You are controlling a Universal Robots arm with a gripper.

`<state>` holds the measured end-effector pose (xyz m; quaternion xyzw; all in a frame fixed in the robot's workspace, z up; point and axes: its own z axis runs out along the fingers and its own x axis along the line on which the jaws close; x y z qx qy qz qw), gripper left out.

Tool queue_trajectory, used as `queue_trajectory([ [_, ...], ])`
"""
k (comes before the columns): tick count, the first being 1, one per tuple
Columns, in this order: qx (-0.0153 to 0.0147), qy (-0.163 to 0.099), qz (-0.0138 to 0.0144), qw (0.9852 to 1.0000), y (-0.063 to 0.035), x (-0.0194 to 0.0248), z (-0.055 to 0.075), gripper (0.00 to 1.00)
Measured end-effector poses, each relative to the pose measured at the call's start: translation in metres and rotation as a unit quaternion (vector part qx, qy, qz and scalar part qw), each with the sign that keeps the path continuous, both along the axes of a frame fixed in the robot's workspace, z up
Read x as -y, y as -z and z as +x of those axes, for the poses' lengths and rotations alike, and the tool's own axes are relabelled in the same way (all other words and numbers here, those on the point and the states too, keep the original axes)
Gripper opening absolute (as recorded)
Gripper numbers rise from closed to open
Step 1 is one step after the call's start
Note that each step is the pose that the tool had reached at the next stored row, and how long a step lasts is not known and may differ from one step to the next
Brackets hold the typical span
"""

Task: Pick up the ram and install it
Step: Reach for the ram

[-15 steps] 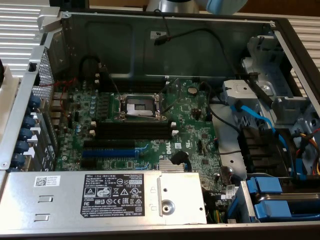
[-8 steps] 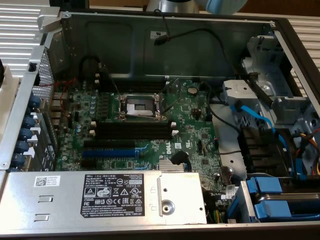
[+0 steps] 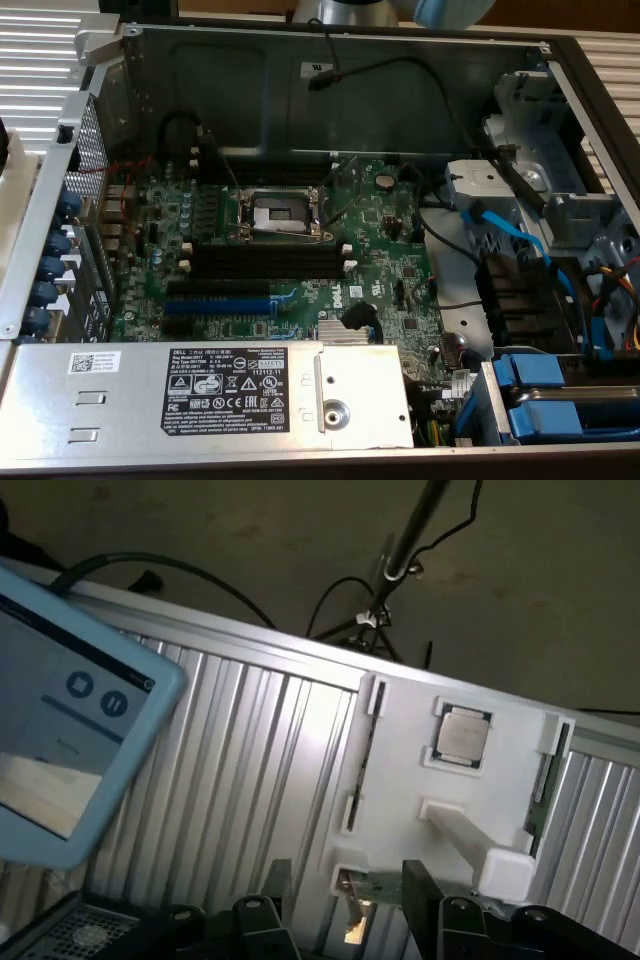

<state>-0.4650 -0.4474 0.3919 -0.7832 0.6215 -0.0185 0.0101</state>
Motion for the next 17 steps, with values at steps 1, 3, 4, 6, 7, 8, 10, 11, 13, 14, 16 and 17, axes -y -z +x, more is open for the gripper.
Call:
queue_trajectory([
  [1, 0.0000, 0.007, 0.0000, 1.0000, 0.0018, 0.0000, 0.000, 0.56],
  [3, 0.0000, 0.031, 0.0000, 0.9995, 0.0067, 0.0001, 0.000, 0.56],
  [4, 0.0000, 0.043, 0.0000, 0.9991, 0.0092, 0.0000, 0.000, 0.56],
  [6, 0.0001, 0.057, 0.0000, 0.9984, 0.0134, -0.0002, -0.001, 0.56],
  [7, 0.0001, 0.059, 0.0001, 0.9982, 0.0150, -0.0002, -0.001, 0.56],
  [8, -0.0001, 0.063, -0.0001, 0.9980, 0.0182, -0.0012, -0.005, 0.56],
  [10, -0.0003, 0.066, 0.0011, 0.9978, 0.0222, -0.0038, -0.010, 0.56],
  [11, -0.0012, 0.067, 0.0022, 0.9978, 0.0235, -0.0053, -0.010, 0.56],
  [13, -0.0023, 0.068, 0.0043, 0.9977, 0.0253, -0.0095, -0.010, 0.56],
  [14, -0.0034, 0.069, 0.0057, 0.9976, 0.0264, -0.0110, -0.010, 0.56],
  [16, -0.0040, 0.071, 0.0088, 0.9974, 0.0286, -0.0132, -0.010, 0.56],
  [17, -0.0042, 0.071, 0.0096, 0.9974, 0.0292, -0.0143, -0.010, 0.56],
])
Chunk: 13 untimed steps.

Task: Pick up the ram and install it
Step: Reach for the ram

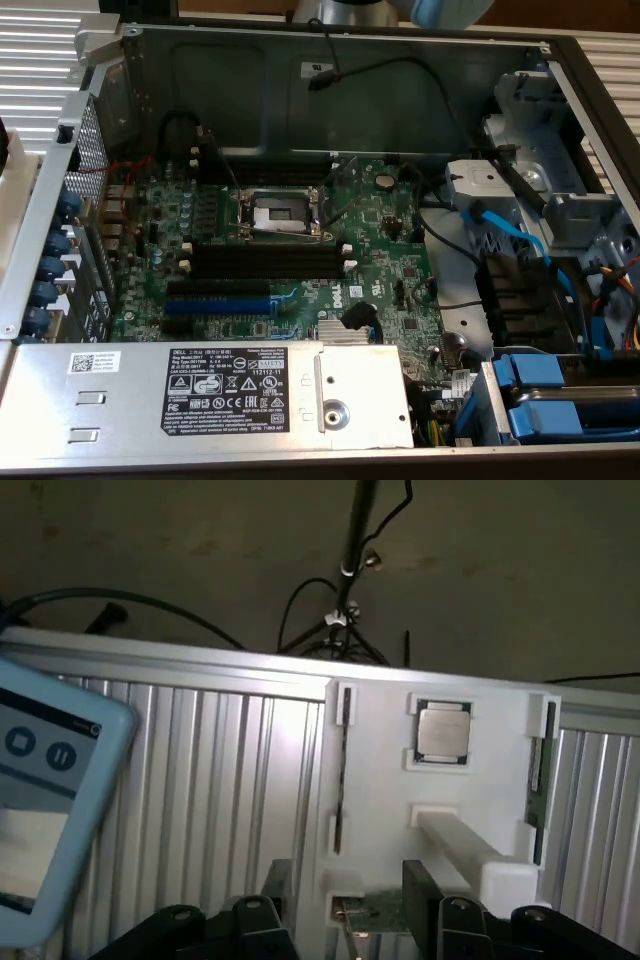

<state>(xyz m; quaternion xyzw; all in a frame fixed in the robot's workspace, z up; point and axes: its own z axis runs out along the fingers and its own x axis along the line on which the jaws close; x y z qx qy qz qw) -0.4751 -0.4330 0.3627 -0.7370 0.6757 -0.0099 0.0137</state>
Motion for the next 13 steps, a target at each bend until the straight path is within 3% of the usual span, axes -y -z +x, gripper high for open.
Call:
queue_trajectory([
  [1, 0.0000, 0.000, 0.0026, 1.0000, 0.0008, -0.0025, -0.001, 0.56],
  [2, 0.0001, 0.001, 0.0084, 1.0000, 0.0009, -0.0033, -0.005, 0.56],
  [3, 0.0000, 0.001, 0.0182, 0.9998, 0.0009, -0.0033, -0.011, 0.56],
  [4, -0.0006, 0.003, 0.0322, 0.9995, 0.0010, -0.0034, -0.011, 0.56],
  [5, -0.0027, 0.006, 0.0421, 0.9991, 0.0012, -0.0034, -0.011, 0.56],
  [6, -0.0039, 0.011, 0.0459, 0.9989, 0.0013, -0.0034, -0.011, 0.56],
  [7, -0.0059, 0.016, 0.0491, 0.9986, 0.0015, -0.0033, -0.011, 0.56],
  [8, -0.0136, 0.024, 0.0491, 0.9984, 0.0015, -0.0032, -0.011, 0.56],
  [9, -0.0248, 0.030, 0.0488, 0.9980, 0.0019, -0.0034, -0.012, 0.56],
  [11, -0.0441, 0.039, 0.0492, 0.9970, 0.0026, -0.0034, -0.012, 0.56],
  [12, -0.0514, 0.041, 0.0490, 0.9966, 0.0028, -0.0031, -0.012, 0.56],
  [13, -0.0555, 0.042, 0.0489, 0.9964, 0.0028, -0.0029, -0.011, 0.56],
])
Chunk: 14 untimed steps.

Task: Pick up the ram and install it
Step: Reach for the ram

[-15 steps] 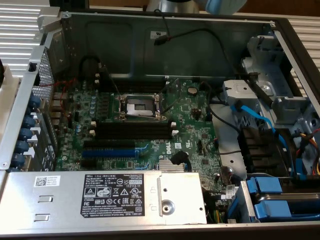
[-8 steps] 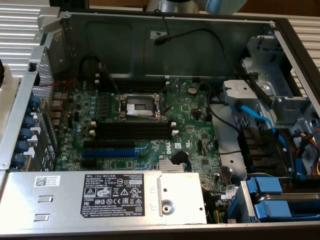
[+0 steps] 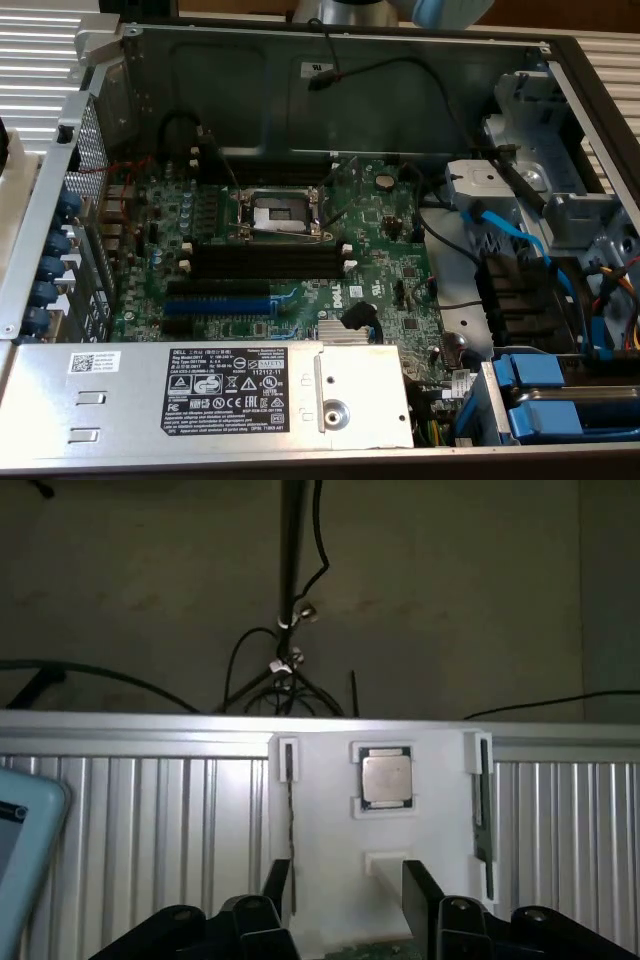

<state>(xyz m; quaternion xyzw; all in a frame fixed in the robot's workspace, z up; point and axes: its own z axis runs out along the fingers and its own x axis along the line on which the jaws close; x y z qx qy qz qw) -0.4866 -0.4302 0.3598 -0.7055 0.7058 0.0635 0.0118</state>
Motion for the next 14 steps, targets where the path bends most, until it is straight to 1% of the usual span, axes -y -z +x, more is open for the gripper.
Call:
queue_trajectory([
  [1, -0.0011, 0.001, 0.0000, 1.0000, -0.0001, 0.0004, 0.0006, 0.56],
  [6, -0.0033, 0.001, 0.0000, 1.0000, -0.0001, 0.0020, 0.0052, 0.56],
  [9, -0.0036, 0.001, 0.0004, 1.0000, 0.0000, 0.0021, 0.0085, 0.56],
  [11, -0.0039, 0.002, 0.0012, 1.0000, 0.0001, 0.0020, 0.0086, 0.56],
  [14, -0.0039, 0.002, 0.0015, 1.0000, 0.0001, 0.0021, 0.0087, 0.56],
])
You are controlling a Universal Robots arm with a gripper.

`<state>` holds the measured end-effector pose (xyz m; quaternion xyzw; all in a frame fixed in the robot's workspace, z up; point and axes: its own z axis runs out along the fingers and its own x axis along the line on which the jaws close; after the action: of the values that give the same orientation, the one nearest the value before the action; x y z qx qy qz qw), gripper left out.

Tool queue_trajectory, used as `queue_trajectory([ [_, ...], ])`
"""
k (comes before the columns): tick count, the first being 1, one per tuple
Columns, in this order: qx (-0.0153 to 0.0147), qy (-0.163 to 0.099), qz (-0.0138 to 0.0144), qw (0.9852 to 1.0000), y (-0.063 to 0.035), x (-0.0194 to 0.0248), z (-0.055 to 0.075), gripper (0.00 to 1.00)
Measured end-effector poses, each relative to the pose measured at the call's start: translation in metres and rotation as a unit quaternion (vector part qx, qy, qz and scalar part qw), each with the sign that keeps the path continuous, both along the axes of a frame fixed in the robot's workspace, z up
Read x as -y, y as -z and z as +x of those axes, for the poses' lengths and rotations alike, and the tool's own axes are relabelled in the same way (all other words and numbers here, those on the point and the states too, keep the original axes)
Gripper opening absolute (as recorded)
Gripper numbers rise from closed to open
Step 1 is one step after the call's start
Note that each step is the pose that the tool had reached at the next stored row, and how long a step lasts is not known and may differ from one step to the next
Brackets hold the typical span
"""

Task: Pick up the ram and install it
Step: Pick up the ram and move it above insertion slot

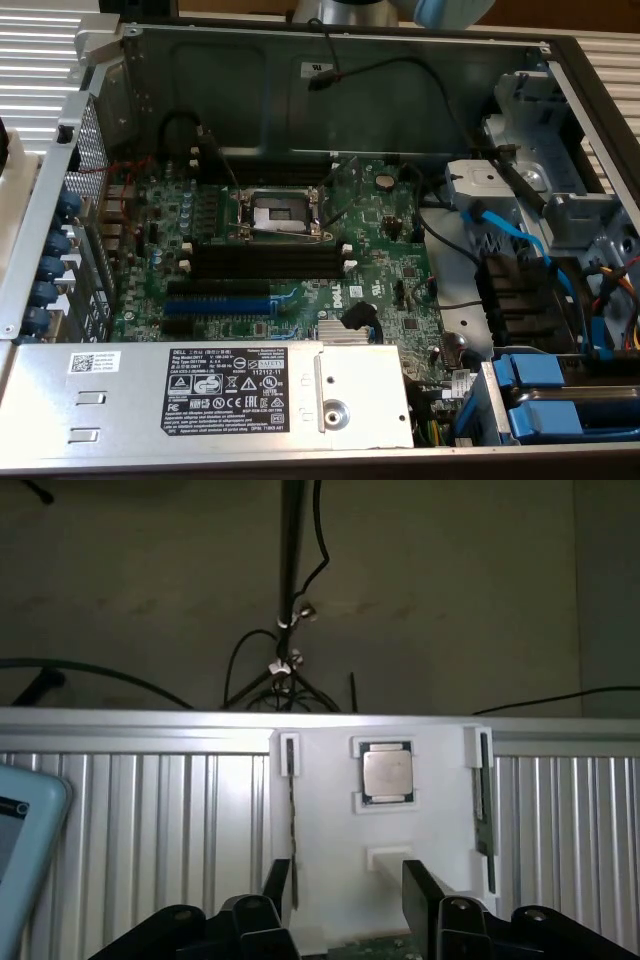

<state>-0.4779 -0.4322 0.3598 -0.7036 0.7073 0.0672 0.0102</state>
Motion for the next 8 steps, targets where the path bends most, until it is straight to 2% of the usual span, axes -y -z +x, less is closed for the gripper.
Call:
queue_trajectory([
  [8, 0.0000, 0.000, 0.0000, 1.0000, 0.0000, 0.0000, 0.0000, 0.56],
])
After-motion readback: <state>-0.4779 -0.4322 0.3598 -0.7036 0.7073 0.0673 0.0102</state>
